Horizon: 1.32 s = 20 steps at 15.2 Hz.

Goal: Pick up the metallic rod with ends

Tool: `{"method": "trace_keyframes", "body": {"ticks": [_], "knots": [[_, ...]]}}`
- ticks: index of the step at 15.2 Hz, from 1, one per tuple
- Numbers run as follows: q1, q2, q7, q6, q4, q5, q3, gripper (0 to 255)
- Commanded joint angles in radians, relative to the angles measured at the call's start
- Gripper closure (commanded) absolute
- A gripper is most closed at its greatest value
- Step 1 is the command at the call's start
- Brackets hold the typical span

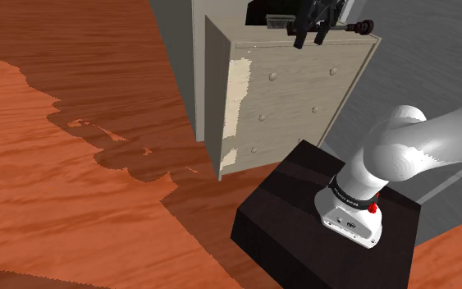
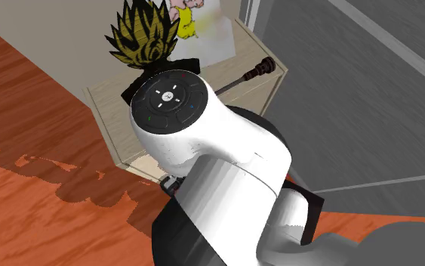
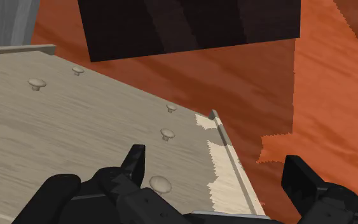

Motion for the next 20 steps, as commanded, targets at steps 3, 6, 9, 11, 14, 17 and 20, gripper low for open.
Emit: {"method": "trace_keyframes", "body": {"ticks": [3,6,9,11,14,17,20], "knots": [[0.02,-0.027,-0.132,-0.025,-0.005,-0.048,-0.058,0],[0.053,-0.051,-0.331,-0.057,0.005,-0.125,-0.148,0],[0.09,-0.052,-0.533,-0.08,0.034,-0.203,-0.241,0],[0.12,-0.042,-0.668,-0.09,0.064,-0.254,-0.303,0],[0.172,-0.012,-0.87,-0.098,0.123,-0.324,-0.398,0],[0.236,0.036,-1.072,-0.097,0.199,-0.383,-0.494,0],[0.312,0.097,-1.275,-0.09,0.289,-0.427,-0.595,0]]}}
